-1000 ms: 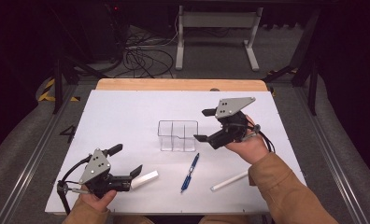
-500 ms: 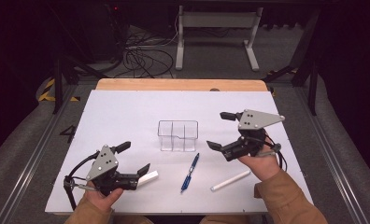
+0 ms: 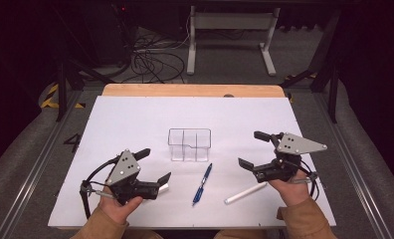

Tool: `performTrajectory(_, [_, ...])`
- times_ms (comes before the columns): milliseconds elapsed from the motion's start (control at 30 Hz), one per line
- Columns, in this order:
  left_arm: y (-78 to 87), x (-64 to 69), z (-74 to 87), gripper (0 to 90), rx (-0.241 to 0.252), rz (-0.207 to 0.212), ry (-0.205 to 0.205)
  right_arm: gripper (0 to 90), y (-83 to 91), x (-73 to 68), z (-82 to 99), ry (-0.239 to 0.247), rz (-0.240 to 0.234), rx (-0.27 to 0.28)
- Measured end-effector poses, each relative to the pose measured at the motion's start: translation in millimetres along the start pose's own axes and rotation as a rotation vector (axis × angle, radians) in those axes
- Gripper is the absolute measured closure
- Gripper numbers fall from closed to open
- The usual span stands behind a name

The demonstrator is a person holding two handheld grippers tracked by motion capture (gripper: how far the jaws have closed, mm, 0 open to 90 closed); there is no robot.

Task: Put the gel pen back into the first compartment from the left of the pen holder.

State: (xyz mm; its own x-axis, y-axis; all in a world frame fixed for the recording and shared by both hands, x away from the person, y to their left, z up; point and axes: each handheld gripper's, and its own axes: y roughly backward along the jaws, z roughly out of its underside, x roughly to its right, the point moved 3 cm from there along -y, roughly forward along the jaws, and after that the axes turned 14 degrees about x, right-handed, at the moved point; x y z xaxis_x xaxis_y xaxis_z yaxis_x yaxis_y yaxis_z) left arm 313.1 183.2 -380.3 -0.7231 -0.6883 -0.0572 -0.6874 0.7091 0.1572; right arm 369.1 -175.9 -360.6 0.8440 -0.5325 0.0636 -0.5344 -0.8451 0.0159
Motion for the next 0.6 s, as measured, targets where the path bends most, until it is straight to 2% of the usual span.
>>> performTrajectory(67, [-2.6, -0.5, -0.6, 10.0, -0.005, 0.008, 0.009, 3.6, 1.3, 0.8, 2.5, 0.010, 0.008, -0.003])
performTrajectory(233, [-7.8, 0.6, -3.2, 9.9, -0.028, 0.017, 0.028, 3.6, 2.9, 3.8, 6.2, -0.009, 0.010, 0.008])
performTrajectory(367, [-12.2, 2.8, -6.0, 10.1, -0.057, 0.034, 0.086, 3.7, 4.0, 5.6, 7.9, -0.026, 0.015, 0.013])
performTrajectory(467, [-14.2, 2.9, -7.8, 11.8, -0.075, 0.034, 0.104, 3.6, 4.7, 5.6, 7.3, -0.031, 0.015, 0.019])
performTrajectory(533, [-15.9, 3.0, -8.4, 13.5, -0.081, 0.035, 0.108, 3.7, 5.2, 5.5, 7.0, -0.031, 0.015, 0.021])
performTrajectory(600, [-17.5, 3.4, -8.7, 14.7, -0.095, 0.028, 0.087, 3.7, 5.4, 6.1, 7.1, -0.032, 0.015, 0.021])
